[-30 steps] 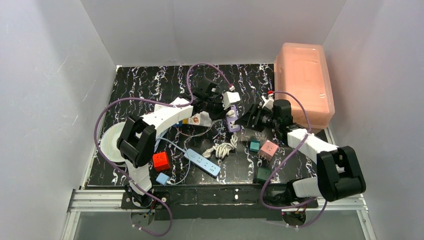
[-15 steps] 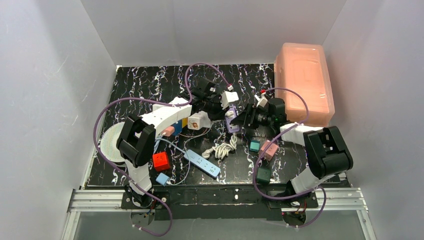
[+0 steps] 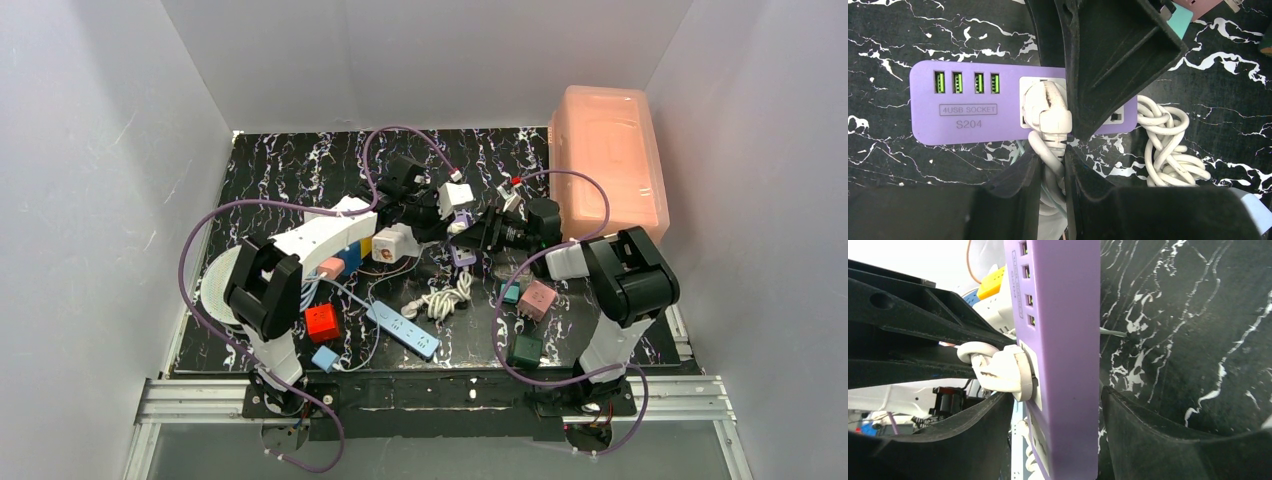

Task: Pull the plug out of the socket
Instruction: Remove the plug from the socket.

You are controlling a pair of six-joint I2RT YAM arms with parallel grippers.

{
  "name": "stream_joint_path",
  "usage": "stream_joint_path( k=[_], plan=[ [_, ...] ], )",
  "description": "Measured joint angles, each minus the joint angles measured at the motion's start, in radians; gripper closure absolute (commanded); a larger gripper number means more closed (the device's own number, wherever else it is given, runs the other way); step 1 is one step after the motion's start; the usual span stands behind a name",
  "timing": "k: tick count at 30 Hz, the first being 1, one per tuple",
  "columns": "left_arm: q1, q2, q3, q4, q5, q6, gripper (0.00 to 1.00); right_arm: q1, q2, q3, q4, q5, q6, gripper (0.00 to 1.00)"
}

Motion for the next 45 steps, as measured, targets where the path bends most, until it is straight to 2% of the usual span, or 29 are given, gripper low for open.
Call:
stream_joint_path(
  k=[6, 10, 11, 22, 30, 40, 45],
  plan=[
    [0.002, -0.006, -0.001, -0.004, 0.000, 0.001, 1.00, 0.005, 0.061, 0.001, 0.126, -0.067, 0.068, 0.66],
    [0.016, -0.014, -0.013, -0.015, 0.010, 0.004, 1.00, 0.004, 0.071, -0.018, 0.174, -0.067, 0.109, 0.95],
    [0.016, -0.015, -0.016, -0.015, 0.012, 0.005, 1.00, 0.004, 0.070, -0.025, 0.182, -0.066, 0.114, 0.99],
    [0.012, -0.017, -0.029, -0.019, 0.035, 0.013, 1.00, 0.018, -0.015, -0.098, 0.131, 0.015, 0.121, 0.99],
    [0.014, -0.018, -0.045, 0.007, 0.032, 0.007, 1.00, 0.021, 0.001, -0.098, 0.132, 0.037, 0.161, 0.99],
    [0.032, -0.018, -0.051, 0.024, 0.046, -0.069, 1.00, 0.026, 0.000, -0.109, 0.123, 0.071, 0.167, 0.99],
    [0.047, -0.051, -0.051, 0.016, 0.070, -0.079, 1.00, 0.009, -0.002, -0.113, 0.003, 0.126, 0.144, 0.99]
  ],
)
